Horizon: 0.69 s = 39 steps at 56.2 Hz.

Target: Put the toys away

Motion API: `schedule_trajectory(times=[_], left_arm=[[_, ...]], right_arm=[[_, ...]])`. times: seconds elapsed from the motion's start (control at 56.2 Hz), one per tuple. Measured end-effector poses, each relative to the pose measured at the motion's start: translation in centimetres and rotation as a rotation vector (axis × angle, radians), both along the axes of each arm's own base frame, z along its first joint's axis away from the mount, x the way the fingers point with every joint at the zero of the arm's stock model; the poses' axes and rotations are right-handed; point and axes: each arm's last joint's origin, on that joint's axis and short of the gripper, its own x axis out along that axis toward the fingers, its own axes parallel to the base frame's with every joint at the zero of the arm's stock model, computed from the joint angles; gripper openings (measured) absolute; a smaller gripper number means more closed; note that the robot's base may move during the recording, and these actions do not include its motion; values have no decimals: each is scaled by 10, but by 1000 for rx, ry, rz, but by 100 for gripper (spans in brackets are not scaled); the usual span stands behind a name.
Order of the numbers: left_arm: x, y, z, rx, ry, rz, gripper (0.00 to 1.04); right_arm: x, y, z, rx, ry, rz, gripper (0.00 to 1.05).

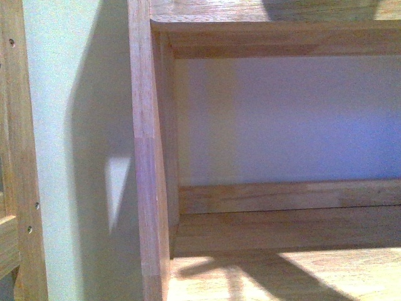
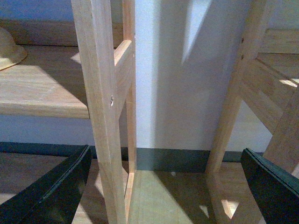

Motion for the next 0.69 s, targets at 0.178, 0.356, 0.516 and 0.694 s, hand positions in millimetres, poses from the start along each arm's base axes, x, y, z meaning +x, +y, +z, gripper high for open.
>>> schedule_trajectory(times=[0.178,0.356,0.516,0.694], left_arm=[[0,0,0,0,0,0,99],[0,0,0,0,0,0,99],[0,0,0,0,0,0,99],[0,0,0,0,0,0,99]], right_arm=[[16,6,14,99,49,72,17],[24,14,23,148,84,136,17],[33,17,30,222,131,187,17],[48,14,29,288,192,204,17]])
